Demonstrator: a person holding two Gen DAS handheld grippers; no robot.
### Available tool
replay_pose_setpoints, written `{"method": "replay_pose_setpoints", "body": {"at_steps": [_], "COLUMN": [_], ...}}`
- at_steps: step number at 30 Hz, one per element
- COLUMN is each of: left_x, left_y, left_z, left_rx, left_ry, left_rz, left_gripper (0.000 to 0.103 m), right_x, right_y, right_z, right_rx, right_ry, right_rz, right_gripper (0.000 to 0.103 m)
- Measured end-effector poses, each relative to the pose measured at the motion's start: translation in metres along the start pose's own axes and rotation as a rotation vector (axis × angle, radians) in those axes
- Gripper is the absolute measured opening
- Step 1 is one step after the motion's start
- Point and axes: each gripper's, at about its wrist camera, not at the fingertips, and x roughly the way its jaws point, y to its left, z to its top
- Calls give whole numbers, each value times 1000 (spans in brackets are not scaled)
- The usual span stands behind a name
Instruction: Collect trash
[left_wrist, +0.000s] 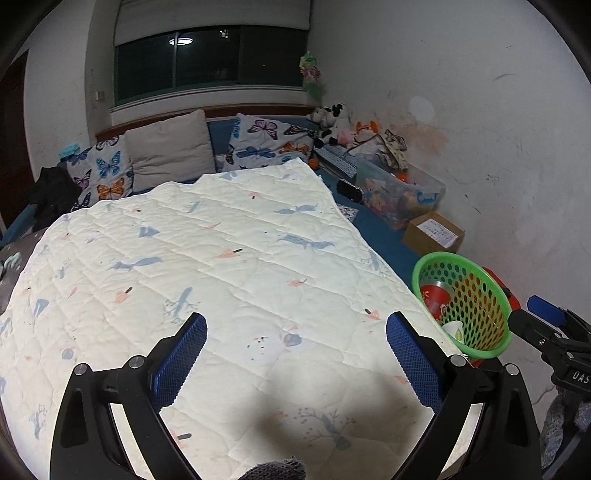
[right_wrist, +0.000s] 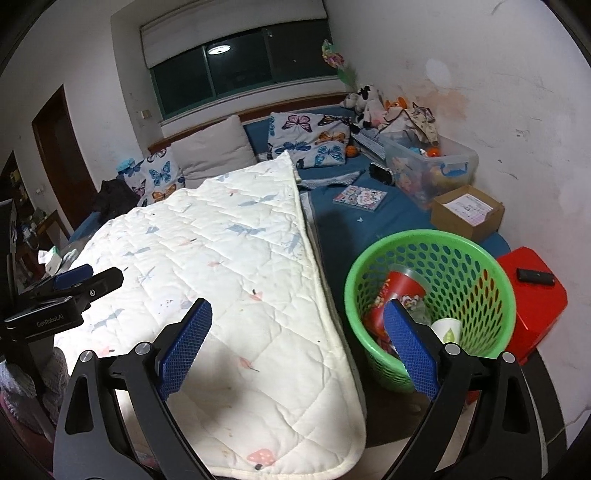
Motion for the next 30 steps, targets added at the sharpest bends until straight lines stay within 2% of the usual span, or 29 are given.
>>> {"method": "replay_pose_setpoints", "body": {"at_steps": [13,30], "left_x": [-17,-14], "left_y": [13,19], "left_z": [-3,-7], "left_rx": [-28,-39], "left_ry": [-40,-28], "left_rz": [24,34], "left_gripper": [94,95], "right_x": [2,4], "right_y": [12,21], "right_z": [-2,-4], "right_rx": [-26,-62], "right_ry": [-9,-19], "right_rz": [20,14], "right_gripper": [98,98]}}
